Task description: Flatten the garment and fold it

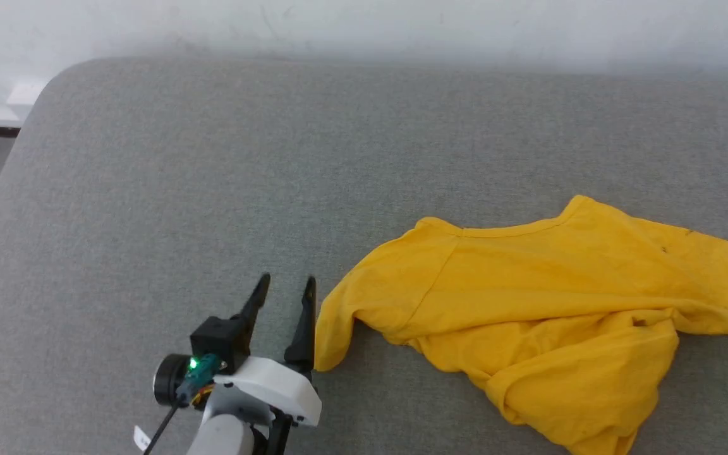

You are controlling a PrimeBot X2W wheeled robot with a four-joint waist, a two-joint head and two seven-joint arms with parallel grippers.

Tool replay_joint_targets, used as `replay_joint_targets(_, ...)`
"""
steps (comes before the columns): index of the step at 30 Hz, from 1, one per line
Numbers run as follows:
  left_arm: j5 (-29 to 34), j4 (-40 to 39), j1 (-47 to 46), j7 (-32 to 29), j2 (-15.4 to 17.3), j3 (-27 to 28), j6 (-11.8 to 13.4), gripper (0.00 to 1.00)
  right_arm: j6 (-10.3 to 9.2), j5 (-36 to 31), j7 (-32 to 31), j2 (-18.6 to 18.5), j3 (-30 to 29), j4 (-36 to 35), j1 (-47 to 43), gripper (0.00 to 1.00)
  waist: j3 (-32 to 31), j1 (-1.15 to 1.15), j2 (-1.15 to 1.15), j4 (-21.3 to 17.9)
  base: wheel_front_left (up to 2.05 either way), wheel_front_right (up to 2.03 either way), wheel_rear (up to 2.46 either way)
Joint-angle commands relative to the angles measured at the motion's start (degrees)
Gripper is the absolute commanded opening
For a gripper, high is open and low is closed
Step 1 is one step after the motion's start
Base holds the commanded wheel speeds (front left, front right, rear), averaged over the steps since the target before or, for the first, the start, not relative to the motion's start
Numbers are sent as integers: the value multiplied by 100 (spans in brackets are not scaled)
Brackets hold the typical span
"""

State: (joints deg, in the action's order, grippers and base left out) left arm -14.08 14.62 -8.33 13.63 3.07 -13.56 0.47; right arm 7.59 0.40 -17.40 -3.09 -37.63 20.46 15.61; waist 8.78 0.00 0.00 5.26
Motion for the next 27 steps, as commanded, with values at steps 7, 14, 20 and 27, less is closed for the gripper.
replay_joint_targets(7,-68,376,43,-1009,98,-101,31,100,-10,445,1097,20,845,-840,-957,100,-232,0,0,-364,0,0,0)
replay_joint_targets(14,-214,165,486,-2412,239,-127,280,100,-10,795,1576,21,1319,-1301,-1586,100,-280,0,0,-580,0,0,0)
replay_joint_targets(20,-209,-11,563,-2930,240,-112,599,100,-10,1056,1727,21,1631,-1539,-1789,100,-251,0,0,-683,0,0,0)
replay_joint_targets(27,-255,223,415,-3608,190,-339,614,100,-10,1154,1712,21,1972,-1711,-1822,100,-180,0,0,-768,0,0,0)
